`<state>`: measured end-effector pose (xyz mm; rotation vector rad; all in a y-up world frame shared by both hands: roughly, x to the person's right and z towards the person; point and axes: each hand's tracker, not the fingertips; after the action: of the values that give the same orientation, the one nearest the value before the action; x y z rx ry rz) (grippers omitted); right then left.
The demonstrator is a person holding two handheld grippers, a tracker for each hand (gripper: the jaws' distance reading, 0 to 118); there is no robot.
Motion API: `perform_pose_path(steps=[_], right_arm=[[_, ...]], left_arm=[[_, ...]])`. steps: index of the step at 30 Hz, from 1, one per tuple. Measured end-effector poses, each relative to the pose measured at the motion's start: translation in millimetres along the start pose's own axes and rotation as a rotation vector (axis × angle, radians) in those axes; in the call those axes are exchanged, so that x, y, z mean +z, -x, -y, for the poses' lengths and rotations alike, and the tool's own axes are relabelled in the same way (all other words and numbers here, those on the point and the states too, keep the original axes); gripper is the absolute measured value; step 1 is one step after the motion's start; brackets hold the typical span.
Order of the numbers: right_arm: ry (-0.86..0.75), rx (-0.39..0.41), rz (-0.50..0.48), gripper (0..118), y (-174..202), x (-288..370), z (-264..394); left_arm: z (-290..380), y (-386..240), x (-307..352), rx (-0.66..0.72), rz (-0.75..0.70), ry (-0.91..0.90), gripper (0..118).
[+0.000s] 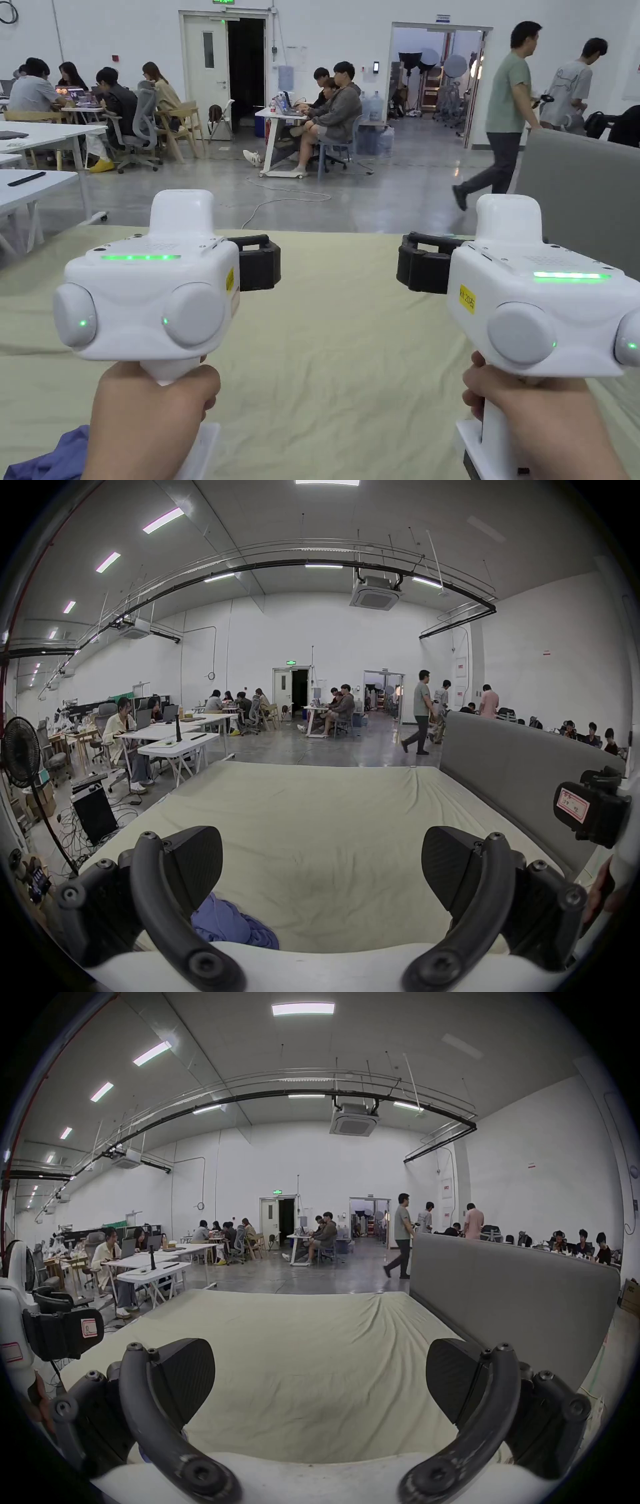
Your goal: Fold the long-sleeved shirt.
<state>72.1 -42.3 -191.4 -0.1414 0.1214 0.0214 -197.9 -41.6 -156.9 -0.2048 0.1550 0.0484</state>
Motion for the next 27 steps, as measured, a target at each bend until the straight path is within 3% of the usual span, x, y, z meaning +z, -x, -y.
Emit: perform_pose_path(steps=[8,10,11,12,13,14,15,20,23,26,27], right_arm=[[-0.002,-0.004,0.006,118,1,0,0],[-0.004,-0.008,-0.018,111,0,0,3],[-0.007,-0.001,-0.022,93,1,1,4],[-0.003,0.020,-0.027,40,3,0,4],[0.023,0.033,-0.028,0,5,-3,5],[0.045,0.055,0.011,0,8,-6,9],[0.020,0.065,-0.006,0,13,-9,11],[0.006,0.095,0.015,0,20,-19,19],[0.009,0.094,0.005,0,21,-27,21],[-0.021,0.131,-0.006,0,55,-44,24],[-0.032,0.165,-0.077,0,78,-48,25]], left_arm=[[1,-1,-2,-0.005,0.005,0.004,115],[4,1,-2,0.002,0.013,-0.003,115],[6,3,0,0.013,0.049,-0.013,110],[9,7,6,0.028,0.176,-0.086,71],[10,6,7,0.033,0.246,-0.111,11],[12,3,4,0.028,0.185,-0.037,0],[15,-2,6,0.035,0.121,-0.051,0],[17,-12,-8,-0.015,0.098,-0.042,0],[17,-1,-19,0.038,0.170,0.021,0],[17,22,-28,0.052,0.110,0.137,0],[21,36,-28,0.060,0.064,0.131,0]])
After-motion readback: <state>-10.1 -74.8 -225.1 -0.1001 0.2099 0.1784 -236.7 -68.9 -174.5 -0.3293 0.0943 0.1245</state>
